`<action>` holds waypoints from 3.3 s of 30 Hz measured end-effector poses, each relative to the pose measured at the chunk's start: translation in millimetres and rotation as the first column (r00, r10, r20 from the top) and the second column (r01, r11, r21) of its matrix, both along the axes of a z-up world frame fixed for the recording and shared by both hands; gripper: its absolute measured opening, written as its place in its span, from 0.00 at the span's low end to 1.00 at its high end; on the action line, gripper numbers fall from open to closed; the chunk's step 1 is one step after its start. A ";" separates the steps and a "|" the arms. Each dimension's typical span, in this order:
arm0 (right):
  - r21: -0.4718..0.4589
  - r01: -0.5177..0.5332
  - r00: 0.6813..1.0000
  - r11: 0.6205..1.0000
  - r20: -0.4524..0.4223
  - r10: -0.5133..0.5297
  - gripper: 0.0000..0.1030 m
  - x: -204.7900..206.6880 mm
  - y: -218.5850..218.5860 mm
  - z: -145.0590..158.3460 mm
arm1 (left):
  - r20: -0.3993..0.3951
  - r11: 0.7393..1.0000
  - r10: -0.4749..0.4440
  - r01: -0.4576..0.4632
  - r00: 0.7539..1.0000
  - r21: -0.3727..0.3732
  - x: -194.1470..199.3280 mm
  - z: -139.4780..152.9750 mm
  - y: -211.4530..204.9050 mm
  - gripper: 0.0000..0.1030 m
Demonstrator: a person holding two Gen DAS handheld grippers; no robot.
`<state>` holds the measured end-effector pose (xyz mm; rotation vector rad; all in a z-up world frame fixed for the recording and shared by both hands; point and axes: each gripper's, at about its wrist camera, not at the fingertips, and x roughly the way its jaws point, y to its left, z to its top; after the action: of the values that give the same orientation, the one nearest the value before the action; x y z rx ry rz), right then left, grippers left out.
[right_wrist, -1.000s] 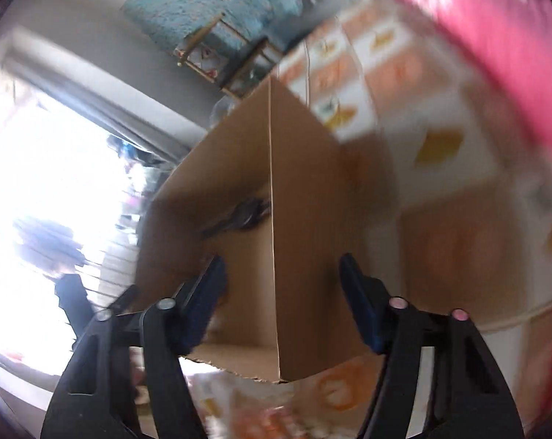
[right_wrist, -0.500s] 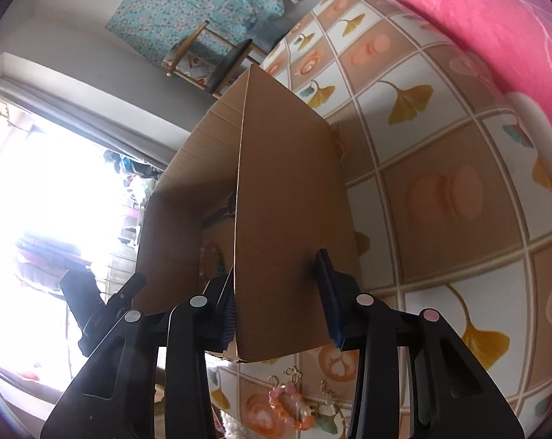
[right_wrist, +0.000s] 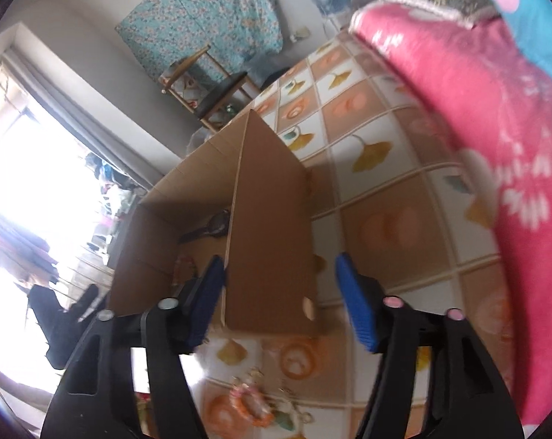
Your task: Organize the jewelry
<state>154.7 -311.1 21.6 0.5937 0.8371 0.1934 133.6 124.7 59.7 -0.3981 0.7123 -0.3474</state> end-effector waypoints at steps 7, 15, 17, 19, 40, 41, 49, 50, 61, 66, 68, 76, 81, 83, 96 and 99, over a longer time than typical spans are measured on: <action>-0.211 -0.018 1.000 0.977 0.009 0.020 0.74 -48.1 8.6 -1.9 | -0.058 0.998 0.034 -0.031 0.998 0.062 -52.2 -25.6 7.6 0.93; -0.550 -0.020 0.994 0.835 -0.104 -0.045 0.75 -50.3 40.9 -46.1 | -0.179 0.976 -0.003 0.042 0.984 0.214 -52.5 -74.3 -38.6 0.94; -0.587 -0.040 0.992 0.808 -0.118 -0.036 0.75 -46.1 47.3 -54.9 | -0.198 0.968 -0.001 0.050 0.980 0.244 -49.5 -82.6 -47.2 0.94; -0.590 -0.056 0.992 0.806 -0.121 -0.020 0.78 -42.7 51.1 -61.4 | -0.201 0.957 0.006 0.053 0.979 0.284 -47.8 -88.0 -54.5 0.95; -0.564 -0.030 0.996 0.825 -0.083 -0.021 0.92 -34.1 52.6 -78.3 | -0.152 0.862 -0.014 0.088 0.988 0.499 -52.6 -97.2 -88.2 0.95; -0.564 -0.029 0.997 0.825 -0.079 -0.019 0.92 -34.2 52.6 -78.5 | -0.155 0.862 -0.014 0.091 0.988 0.499 -51.7 -96.5 -87.9 0.95; -0.562 -0.026 0.998 0.827 -0.059 -0.008 0.92 -37.9 51.9 -79.3 | -0.152 0.865 0.009 0.069 0.988 0.498 -54.1 -97.3 -88.4 0.95; -0.562 -0.027 0.998 0.827 -0.057 -0.005 0.92 -38.4 51.6 -79.5 | -0.152 0.864 0.009 0.069 0.988 0.498 -54.5 -98.1 -88.6 0.95; -0.545 -0.051 0.996 0.837 0.029 0.080 0.92 -54.1 47.0 -68.7 | -0.145 0.865 0.004 0.069 0.989 0.497 -55.1 -96.9 -89.3 0.95; -0.486 -0.056 0.989 0.872 0.093 0.116 0.92 -75.5 39.3 -50.5 | -0.146 0.865 0.004 0.070 0.989 0.496 -54.9 -98.2 -87.9 0.95; -0.459 -0.118 0.982 0.881 0.081 0.173 0.90 -82.6 40.7 -50.7 | -0.145 0.865 0.003 0.070 0.989 0.497 -55.0 -97.6 -88.6 0.95; -0.400 -0.282 0.951 0.872 0.008 0.310 0.51 -91.8 65.5 -65.9 | -0.144 0.864 -0.003 0.075 0.990 0.498 -53.1 -98.0 -88.1 0.96; -0.403 -0.321 0.937 0.857 -0.002 0.350 0.38 -94.4 79.1 -70.7 | -0.142 0.864 -0.004 0.074 0.990 0.498 -52.3 -98.0 -88.8 0.96; -0.423 -0.325 0.933 0.846 0.001 0.360 0.33 -95.3 82.2 -70.4 | -0.140 0.865 0.001 0.070 0.990 0.497 -51.3 -98.2 -89.1 0.96; -0.532 -0.329 0.917 0.780 0.018 0.399 0.11 -107.7 91.7 -75.0 | -0.065 0.881 -0.113 0.130 0.991 0.455 -69.1 -73.8 -112.3 0.95; -0.525 -0.327 0.917 0.786 0.024 0.398 0.09 -107.3 89.0 -75.5 | -0.049 0.879 -0.193 0.195 0.980 0.435 -73.7 -66.3 -132.4 0.87</action>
<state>47.4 -222.1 -53.9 -0.0940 0.8229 0.3453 59.9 -7.7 -6.6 0.1047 0.8130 -0.3632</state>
